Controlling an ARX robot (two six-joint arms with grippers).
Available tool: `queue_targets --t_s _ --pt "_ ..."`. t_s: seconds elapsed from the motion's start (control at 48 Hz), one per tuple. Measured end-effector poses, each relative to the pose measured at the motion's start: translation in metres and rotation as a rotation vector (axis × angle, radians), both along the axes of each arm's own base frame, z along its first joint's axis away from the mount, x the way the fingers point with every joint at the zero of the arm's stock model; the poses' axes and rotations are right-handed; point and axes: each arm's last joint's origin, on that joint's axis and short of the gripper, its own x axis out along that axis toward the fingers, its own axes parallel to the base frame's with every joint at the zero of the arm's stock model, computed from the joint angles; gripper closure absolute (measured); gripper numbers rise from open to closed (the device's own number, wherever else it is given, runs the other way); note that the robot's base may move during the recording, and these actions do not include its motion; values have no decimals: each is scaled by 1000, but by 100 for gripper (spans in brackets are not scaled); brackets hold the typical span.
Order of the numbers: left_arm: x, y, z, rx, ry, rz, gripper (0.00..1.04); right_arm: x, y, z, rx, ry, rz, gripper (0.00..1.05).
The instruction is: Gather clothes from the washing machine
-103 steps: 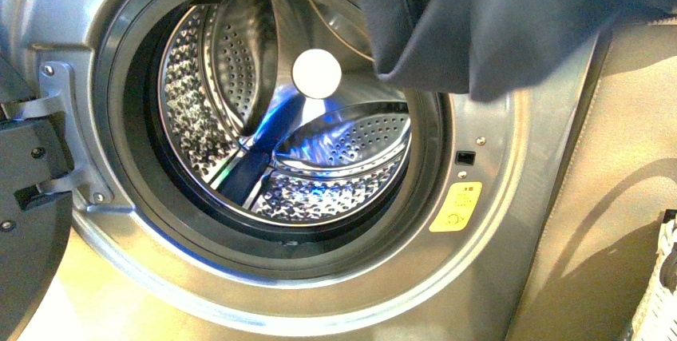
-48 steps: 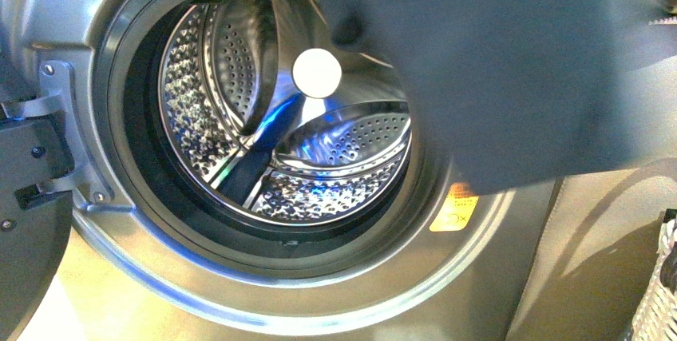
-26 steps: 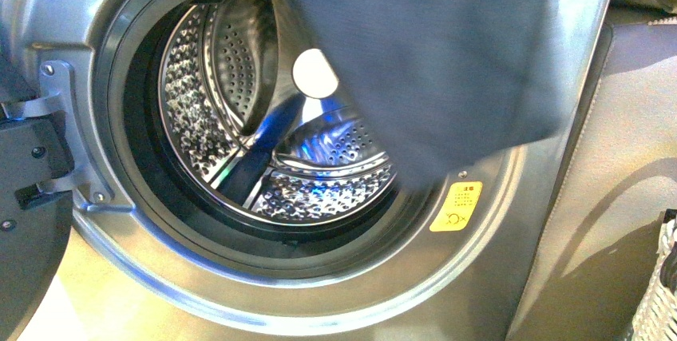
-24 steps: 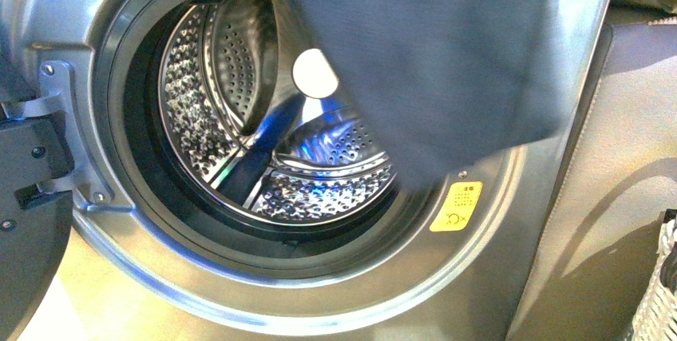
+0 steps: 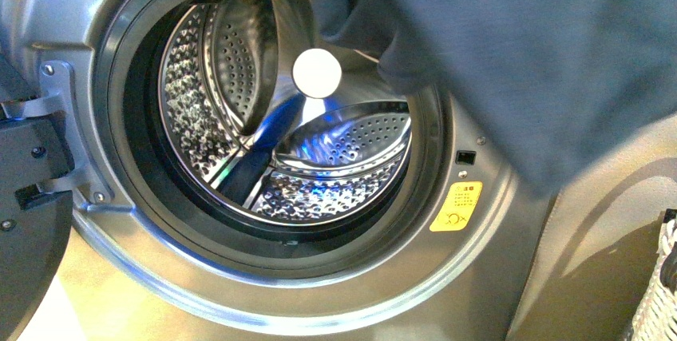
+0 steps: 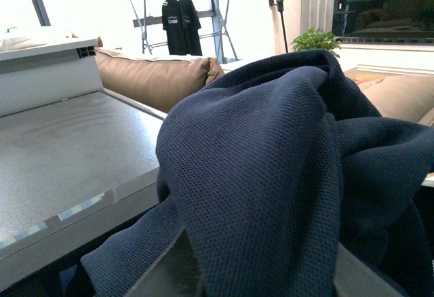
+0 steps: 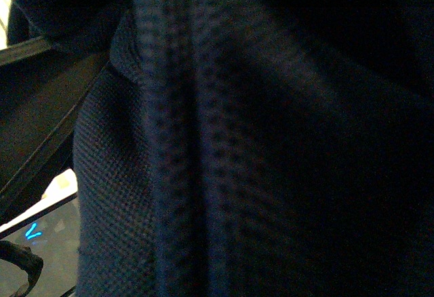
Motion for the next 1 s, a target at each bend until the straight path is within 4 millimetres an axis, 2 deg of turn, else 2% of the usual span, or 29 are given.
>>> queue_targets --t_s 0.333,0.52,0.812,0.999 --pt "-1 1 3 -7 -9 0 32 -9 -42 4 54 -13 -113 98" --pt "-2 1 3 -7 -9 1 5 -26 -73 9 90 -46 -158 98" --pt "-2 1 3 -8 -10 1 6 -79 -125 36 62 -188 -229 98" --pt "-2 1 3 -8 -10 1 6 -116 -174 49 -40 -227 -377 98"
